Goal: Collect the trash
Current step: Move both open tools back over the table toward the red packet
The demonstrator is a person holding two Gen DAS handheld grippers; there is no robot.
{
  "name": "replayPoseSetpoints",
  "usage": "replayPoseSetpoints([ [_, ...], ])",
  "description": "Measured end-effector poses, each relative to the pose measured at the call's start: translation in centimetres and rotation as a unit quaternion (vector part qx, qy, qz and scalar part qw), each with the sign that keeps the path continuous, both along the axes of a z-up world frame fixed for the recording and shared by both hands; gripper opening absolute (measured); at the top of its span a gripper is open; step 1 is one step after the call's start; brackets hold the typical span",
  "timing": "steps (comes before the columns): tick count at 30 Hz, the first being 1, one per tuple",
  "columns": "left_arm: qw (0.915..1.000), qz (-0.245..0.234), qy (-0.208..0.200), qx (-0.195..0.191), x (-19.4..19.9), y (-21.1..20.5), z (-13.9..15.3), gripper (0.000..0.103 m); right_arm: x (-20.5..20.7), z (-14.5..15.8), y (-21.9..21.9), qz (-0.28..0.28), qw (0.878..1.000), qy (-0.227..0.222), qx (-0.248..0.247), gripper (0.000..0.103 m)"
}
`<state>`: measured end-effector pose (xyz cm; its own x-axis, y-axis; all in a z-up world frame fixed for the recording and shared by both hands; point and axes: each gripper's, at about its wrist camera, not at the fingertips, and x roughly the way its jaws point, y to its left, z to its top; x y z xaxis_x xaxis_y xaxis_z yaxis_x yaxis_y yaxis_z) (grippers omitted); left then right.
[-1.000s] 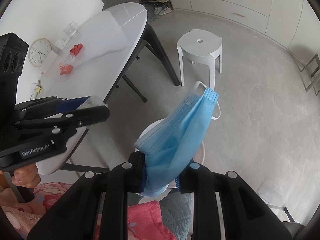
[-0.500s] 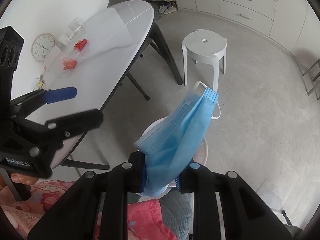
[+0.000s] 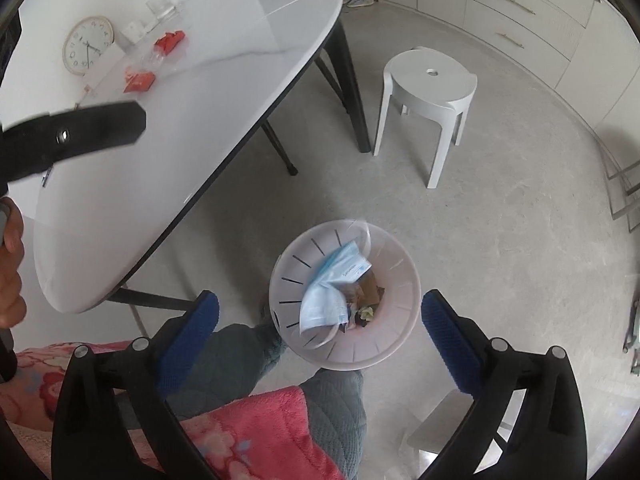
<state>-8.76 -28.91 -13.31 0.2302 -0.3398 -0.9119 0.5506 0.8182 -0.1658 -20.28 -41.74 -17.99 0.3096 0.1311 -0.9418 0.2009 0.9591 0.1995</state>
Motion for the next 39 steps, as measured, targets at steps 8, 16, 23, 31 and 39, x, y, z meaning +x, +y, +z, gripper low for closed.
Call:
replayPoseSetpoints([
  [8,0.9991,0.040,-0.004,-0.011,1.5,2.7,0.0,0.095,2.0,1.1,0.8,0.010,0.999,-0.026,0.022,0.101],
  [16,0.9932,0.116,-0.012,0.000,5.7,8.3,0.1,0.095,7.2,2.9,3.5,0.059,0.997,-0.047,-0.006,0.101],
  [23,0.9776,0.207,-0.036,0.015,11.9,14.9,-0.6,0.095,14.3,3.9,7.5,0.108,0.992,-0.069,-0.010,0.101],
  [31,0.9473,0.319,-0.031,0.008,20.6,20.2,-3.1,0.095,23.7,4.8,10.5,0.119,0.988,-0.097,-0.032,0.101],
  [39,0.9108,0.413,0.017,0.002,26.7,22.1,-7.3,0.095,32.1,4.0,12.7,0.122,0.986,-0.108,-0.032,0.101],
])
